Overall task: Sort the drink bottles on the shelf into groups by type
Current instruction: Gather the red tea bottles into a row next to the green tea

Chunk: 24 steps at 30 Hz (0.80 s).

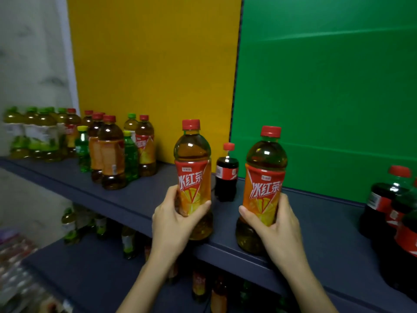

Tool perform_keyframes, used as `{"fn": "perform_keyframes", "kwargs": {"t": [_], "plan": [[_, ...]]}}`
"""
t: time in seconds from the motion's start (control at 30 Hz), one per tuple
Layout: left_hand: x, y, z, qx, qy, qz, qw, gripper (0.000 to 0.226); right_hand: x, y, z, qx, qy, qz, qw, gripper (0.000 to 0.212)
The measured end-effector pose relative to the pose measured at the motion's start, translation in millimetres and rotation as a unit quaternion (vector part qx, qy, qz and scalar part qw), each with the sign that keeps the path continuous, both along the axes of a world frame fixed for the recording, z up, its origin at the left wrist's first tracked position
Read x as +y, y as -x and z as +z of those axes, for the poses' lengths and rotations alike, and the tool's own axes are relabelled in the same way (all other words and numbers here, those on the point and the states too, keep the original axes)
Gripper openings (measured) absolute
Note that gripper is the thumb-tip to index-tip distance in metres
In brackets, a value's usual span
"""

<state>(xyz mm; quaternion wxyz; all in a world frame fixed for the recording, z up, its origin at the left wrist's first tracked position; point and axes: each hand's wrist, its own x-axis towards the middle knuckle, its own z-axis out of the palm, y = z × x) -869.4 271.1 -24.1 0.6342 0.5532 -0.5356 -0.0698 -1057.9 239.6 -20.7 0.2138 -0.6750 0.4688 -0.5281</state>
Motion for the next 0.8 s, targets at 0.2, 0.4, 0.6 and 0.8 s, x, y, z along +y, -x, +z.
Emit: {"fn": "perform_keyframes", "kwargs": {"t": [0.2, 0.4, 0.6, 0.8], "plan": [[53, -79, -1, 0.004, 0.025, 0.081, 0.996, 0.062, 15, -79, 5, -0.006, -0.005, 0.111, 0.994, 0.075], [97, -174, -10, 0.022, 0.019, 0.160, 0.987, 0.057, 25, -178, 4, 0.008, -0.012, 0.158, 0.987, 0.062], [114, -269, -9, 0.024, 0.001, 0.160, 0.987, 0.058, 31, -264, 0, 0.010, -0.013, 0.134, 0.991, 0.063], [100, -337, -3, 0.004, -0.030, 0.078, 0.996, 0.059, 30, -320, 5, -0.022, -0.012, 0.077, 0.997, 0.076]]}}
